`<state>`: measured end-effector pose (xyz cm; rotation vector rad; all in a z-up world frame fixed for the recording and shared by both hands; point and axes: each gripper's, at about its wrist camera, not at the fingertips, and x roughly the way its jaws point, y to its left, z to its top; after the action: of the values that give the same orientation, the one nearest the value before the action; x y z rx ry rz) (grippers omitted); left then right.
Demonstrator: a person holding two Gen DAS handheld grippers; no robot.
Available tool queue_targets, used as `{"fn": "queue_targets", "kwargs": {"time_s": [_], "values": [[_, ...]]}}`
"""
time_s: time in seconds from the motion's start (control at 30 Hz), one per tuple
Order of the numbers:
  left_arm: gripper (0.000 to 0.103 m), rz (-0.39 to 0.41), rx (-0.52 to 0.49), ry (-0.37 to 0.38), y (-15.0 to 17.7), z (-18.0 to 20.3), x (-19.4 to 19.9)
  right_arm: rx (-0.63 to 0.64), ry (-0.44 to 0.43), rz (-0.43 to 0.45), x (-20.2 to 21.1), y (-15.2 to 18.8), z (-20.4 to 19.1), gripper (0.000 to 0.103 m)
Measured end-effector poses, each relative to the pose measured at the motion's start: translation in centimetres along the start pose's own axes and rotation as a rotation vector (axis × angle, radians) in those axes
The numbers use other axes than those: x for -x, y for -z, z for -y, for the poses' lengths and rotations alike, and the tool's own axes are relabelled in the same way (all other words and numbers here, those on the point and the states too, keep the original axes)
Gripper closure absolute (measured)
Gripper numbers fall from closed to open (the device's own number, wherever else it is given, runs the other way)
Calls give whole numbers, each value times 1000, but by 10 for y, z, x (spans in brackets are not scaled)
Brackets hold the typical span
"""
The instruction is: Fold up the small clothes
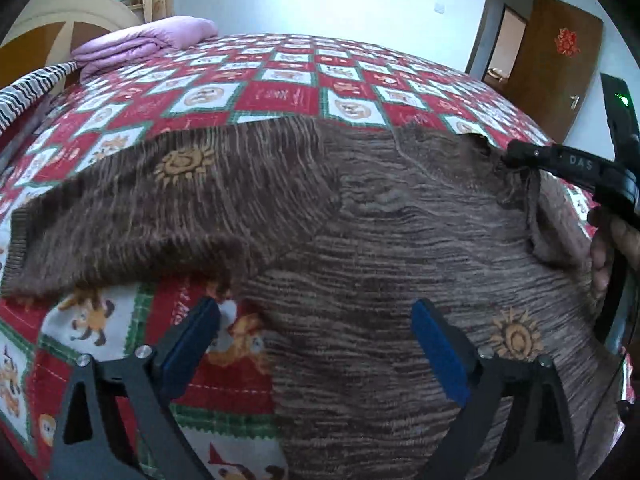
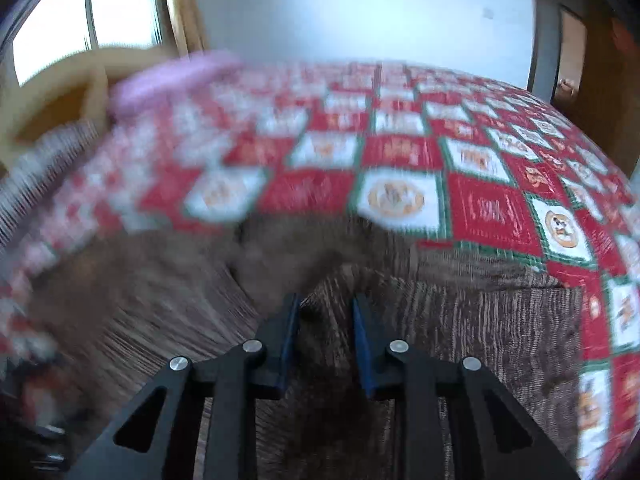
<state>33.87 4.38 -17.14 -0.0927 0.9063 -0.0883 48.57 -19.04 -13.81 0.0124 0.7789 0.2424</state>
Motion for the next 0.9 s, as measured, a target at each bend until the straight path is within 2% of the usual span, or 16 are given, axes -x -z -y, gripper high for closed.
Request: {"fn": "queue_targets", "kwargs": {"time_s": [0.03, 0.1, 0.17, 0.23, 0.3, 0.37, 0.4, 0.47, 0.5, 0.57, 0.6, 0.63, 0.73, 0.8, 0.87, 0.9], "values": [[0, 3, -5, 7, 1, 1, 0, 4, -25, 4, -1, 2, -1, 71], [0, 4, -4, 18, 1, 1, 0, 0, -54, -88, -17, 4, -6, 11], [0, 12, 23, 37, 2, -4, 3, -12, -90, -84, -15, 7, -7, 11], [0, 27, 62, 50, 4, -12, 7, -31, -84, -29, 1, 8, -5, 11], [0, 43, 110, 50, 4, -21, 11, -107, -64, 13, 16, 10, 5, 11], [0, 45, 158, 33, 5, -32, 16, -132, -108, -84, 3, 19, 3, 11], [0, 41, 168, 4, 5, -38, 18, -75, -116, -187, -9, 30, -8, 12], [0, 47, 153, -84, 6, -52, 27, 40, -53, -177, -1, 39, -23, 15], [0, 58, 143, -124, 7, -61, 32, 72, -60, -151, 9, 42, -30, 15], [0, 69, 137, -199, 11, -86, 43, 31, -152, -150, 19, 47, -32, 15], [0, 60, 145, -231, 12, -101, 47, 14, -210, -210, 13, 53, -35, 15], [0, 53, 159, -252, 13, -117, 51, 43, -224, -251, 7, 62, -42, 15], [4, 51, 233, -307, 18, -157, 67, 287, -71, -205, 6, 82, -76, 14], [4, 56, 296, -294, 19, -177, 75, 326, -22, -194, 4, 86, -84, 13], [10, 70, 385, -253, 22, -198, 83, 315, -24, -194, 3, 85, -82, 12], [18, 68, 412, -230, 22, -202, 82, 306, -33, -189, 3, 84, -79, 12]]}}
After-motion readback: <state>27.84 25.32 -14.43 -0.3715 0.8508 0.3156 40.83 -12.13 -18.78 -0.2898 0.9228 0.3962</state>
